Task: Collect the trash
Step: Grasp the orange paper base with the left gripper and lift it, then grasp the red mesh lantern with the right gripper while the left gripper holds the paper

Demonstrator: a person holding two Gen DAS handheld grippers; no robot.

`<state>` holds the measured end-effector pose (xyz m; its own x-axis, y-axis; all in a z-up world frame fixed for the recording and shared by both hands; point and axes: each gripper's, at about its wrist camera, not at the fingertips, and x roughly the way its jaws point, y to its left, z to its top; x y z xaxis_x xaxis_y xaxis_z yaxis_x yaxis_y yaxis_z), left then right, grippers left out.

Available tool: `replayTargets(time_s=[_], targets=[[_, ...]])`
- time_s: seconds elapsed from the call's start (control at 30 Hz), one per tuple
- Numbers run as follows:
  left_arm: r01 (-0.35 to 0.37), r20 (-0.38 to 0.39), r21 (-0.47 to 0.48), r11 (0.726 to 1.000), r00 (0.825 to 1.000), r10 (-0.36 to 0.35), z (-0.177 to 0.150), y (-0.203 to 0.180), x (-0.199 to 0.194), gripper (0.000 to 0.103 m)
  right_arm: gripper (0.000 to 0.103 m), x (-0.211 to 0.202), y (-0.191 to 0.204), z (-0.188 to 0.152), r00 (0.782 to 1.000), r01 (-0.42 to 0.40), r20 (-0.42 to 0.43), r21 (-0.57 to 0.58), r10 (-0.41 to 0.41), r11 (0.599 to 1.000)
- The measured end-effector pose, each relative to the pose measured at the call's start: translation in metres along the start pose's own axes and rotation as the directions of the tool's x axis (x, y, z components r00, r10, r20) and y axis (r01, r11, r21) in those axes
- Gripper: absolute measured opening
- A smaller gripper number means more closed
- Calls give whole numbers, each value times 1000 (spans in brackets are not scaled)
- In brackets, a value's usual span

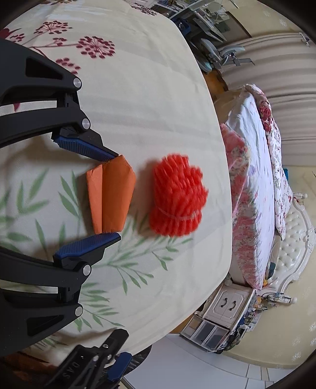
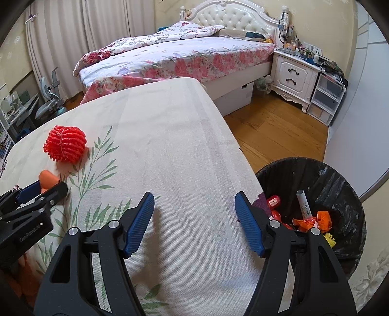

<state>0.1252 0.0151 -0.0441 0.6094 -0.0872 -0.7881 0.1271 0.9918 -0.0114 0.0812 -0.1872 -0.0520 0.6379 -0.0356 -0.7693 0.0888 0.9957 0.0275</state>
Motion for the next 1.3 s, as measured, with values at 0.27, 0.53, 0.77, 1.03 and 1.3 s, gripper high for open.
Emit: replayTargets(time_s=[0.27,0.53,0.77,1.03,1.3], targets=[[-84,4,-79,993,996,85,-9,57,-9,59,69,0,38,-2,999,-39,-12,-70,39,997],[-153,17,-128,980,988,156,-16,107,-18,59,76,4,93,3,994,-108,-14,-147,107,983],[-185,21,-170,968,981,191,-19,145,-22,59,77,15,129,17,989,-147,-20,-171,146,974],[-211,20,-215,954,975,221,-15,183,-20,59,84,26,155,38,989,-148,0,-187,151,971],[-198,28,-215,956,977,209,-14,187,-19,59,84,42,165,49,989,-144,-22,-189,143,971]])
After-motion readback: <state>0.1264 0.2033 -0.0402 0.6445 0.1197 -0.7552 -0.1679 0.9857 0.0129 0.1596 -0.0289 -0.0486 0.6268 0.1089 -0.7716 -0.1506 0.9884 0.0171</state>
